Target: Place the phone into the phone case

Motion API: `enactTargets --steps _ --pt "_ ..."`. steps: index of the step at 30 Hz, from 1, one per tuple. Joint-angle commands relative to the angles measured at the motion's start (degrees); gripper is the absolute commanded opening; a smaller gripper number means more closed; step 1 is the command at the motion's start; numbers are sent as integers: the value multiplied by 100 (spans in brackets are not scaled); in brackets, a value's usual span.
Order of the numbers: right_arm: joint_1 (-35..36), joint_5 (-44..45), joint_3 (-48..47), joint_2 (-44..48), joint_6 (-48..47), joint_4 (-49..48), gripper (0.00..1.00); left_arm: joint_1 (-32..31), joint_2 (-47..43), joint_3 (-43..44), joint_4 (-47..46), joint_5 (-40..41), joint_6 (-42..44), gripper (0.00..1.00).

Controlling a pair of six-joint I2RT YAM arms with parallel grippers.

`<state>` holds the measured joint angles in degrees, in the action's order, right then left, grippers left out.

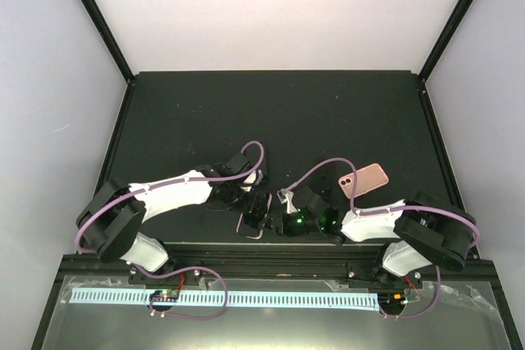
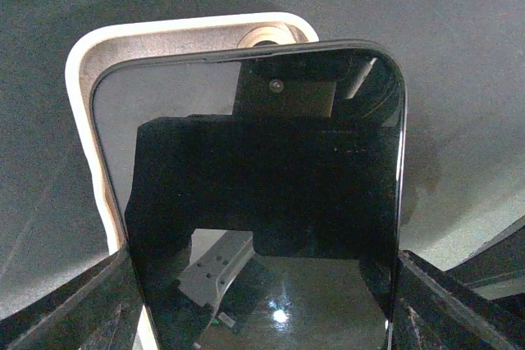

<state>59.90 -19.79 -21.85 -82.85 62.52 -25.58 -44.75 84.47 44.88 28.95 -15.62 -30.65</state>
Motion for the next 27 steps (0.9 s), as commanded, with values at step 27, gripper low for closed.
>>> enactTargets --steps 27 --pt "57 157 -328 -857 599 -624 4 148 -491 161 -158 142 -587 87"
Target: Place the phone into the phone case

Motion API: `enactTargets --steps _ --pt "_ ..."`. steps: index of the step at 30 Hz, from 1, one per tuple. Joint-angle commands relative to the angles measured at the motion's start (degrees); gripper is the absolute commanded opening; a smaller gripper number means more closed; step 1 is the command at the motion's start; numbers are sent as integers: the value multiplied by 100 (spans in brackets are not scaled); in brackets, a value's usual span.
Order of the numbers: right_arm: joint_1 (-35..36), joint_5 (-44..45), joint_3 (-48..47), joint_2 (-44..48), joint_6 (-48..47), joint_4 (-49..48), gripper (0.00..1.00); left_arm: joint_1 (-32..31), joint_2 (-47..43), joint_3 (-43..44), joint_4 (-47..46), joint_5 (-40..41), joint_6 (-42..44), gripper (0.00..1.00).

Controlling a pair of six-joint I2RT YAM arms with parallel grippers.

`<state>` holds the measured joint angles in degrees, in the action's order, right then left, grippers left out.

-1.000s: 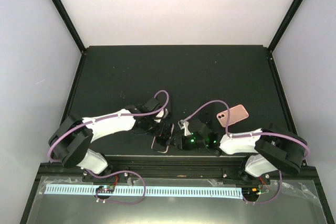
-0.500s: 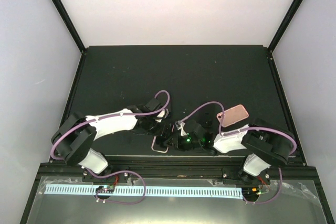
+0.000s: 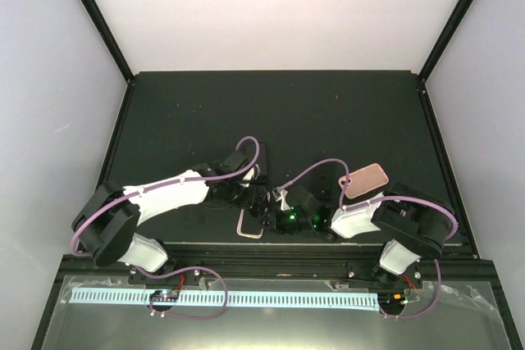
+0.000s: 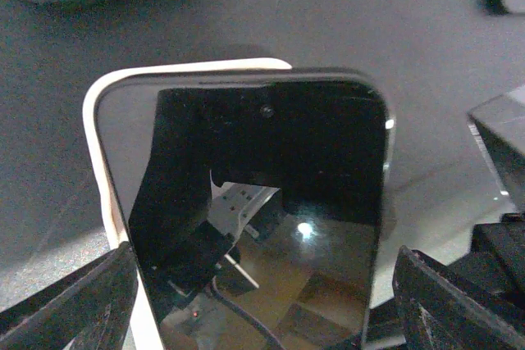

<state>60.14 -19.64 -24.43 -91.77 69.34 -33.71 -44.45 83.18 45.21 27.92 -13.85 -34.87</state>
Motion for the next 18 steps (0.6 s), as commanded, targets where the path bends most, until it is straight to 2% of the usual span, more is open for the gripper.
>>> enactTargets --steps 1,11,18 --pt "31 152 -71 41 -60 234 3 153 -434 100 -64 -38 -185 87" --pt "20 22 157 193 497 -30 1 746 -1302 -482 -339 -225 -245 85" --pt "-64 -493 75 78 917 -88 3 992 -1636 -1371 -909 -485 -254 84"
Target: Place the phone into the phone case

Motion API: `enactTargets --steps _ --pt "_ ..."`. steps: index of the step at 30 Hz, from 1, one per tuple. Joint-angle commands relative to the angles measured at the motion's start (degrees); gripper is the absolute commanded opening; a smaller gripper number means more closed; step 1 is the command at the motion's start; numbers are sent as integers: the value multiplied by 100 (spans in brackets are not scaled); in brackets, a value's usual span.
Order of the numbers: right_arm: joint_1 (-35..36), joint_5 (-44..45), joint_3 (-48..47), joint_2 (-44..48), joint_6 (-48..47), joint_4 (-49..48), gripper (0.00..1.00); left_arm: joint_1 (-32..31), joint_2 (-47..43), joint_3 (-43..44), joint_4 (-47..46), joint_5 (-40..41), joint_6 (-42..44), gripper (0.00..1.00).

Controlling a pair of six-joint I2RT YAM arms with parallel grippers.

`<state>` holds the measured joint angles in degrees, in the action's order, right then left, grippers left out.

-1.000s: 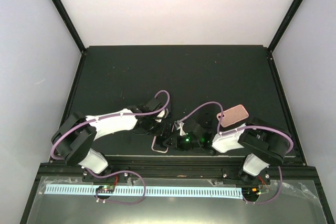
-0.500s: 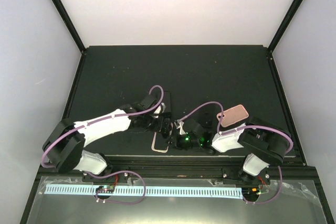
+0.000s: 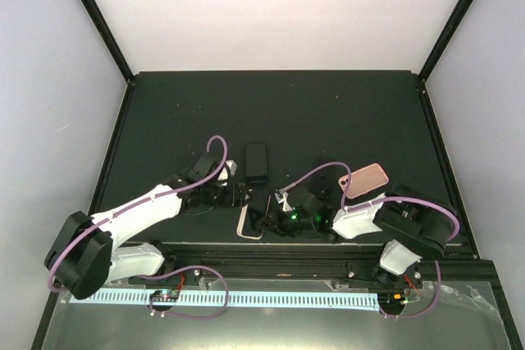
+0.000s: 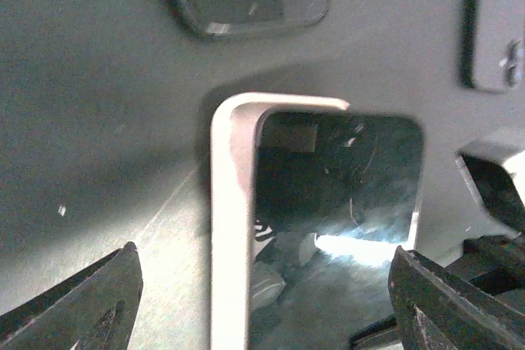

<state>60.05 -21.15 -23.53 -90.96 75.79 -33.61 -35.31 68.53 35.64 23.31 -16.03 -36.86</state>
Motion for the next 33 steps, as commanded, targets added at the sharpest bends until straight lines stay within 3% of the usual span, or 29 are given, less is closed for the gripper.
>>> enactTargets --steps 1,15,33 --pt "-89 -420 -37 -45 296 -95 3 83 -206 -518 -519 -283 -65 84" --pt "-389 -917 -419 -520 242 21 4 122 -194 -1387 -1494 -798 -92 70" --pt "-468 -870 -554 -963 -16 104 5 81 -277 -2262 -2954 -1736 -1204 49"
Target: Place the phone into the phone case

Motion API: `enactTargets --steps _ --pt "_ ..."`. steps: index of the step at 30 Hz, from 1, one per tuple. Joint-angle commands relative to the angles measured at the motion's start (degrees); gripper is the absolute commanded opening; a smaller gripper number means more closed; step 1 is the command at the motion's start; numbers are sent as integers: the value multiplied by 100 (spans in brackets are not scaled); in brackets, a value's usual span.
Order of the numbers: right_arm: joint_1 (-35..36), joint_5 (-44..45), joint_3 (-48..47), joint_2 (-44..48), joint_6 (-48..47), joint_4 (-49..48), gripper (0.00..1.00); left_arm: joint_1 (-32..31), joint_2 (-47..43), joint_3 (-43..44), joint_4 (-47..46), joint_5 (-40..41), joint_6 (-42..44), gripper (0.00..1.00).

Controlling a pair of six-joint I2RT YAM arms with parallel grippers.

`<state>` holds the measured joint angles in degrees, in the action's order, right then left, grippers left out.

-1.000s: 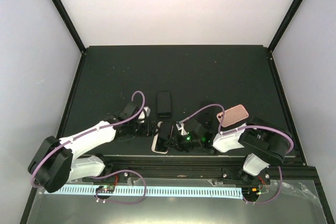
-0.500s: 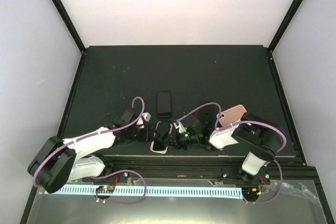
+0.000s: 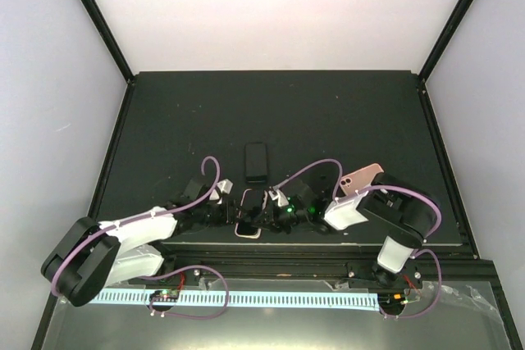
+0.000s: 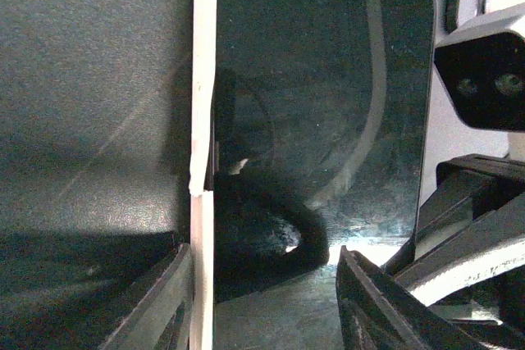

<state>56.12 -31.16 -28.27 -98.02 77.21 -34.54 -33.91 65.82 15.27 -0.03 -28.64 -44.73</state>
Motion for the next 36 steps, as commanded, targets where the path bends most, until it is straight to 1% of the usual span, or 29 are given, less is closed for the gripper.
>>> enactTargets --steps 1,5,11,15,20,25,28,30,34,36 --pt "-103 128 -37 -249 -175 184 5 -68 -12 -271 -728 -511 -504 48" --pt "-204 104 92 -154 -290 174 7 -84 -99 -340 -872 -519 -656 45" --pt "-229 45 -45 -6 -658 638 15 -111 -194 -448 -1239 -654 -983 43" --pt "-254 331 -149 378 -1036 1403 20 -120 -330 -497 -1188 -552 -1055 42" --pt "-268 847 -267 929 -1482 2473 30 -119 -560 -498 -987 -361 -1075 42" --pt "-268 1174 -382 1368 -1754 3157 36 -110 -634 -363 -584 -43 -871 43" --pt "-273 1563 -576 1540 -1986 3658 38 -105 -586 -244 -343 132 -722 43" --pt "-277 1720 -682 1574 -2141 3814 37 -106 -542 -191 -310 200 -664 44" --pt "-303 1806 -885 1380 -2398 3886 33 -95 -386 -110 -359 323 -558 46" --pt "-307 1786 -1001 1266 -2487 3910 29 -97 -286 -80 -475 280 -567 47"
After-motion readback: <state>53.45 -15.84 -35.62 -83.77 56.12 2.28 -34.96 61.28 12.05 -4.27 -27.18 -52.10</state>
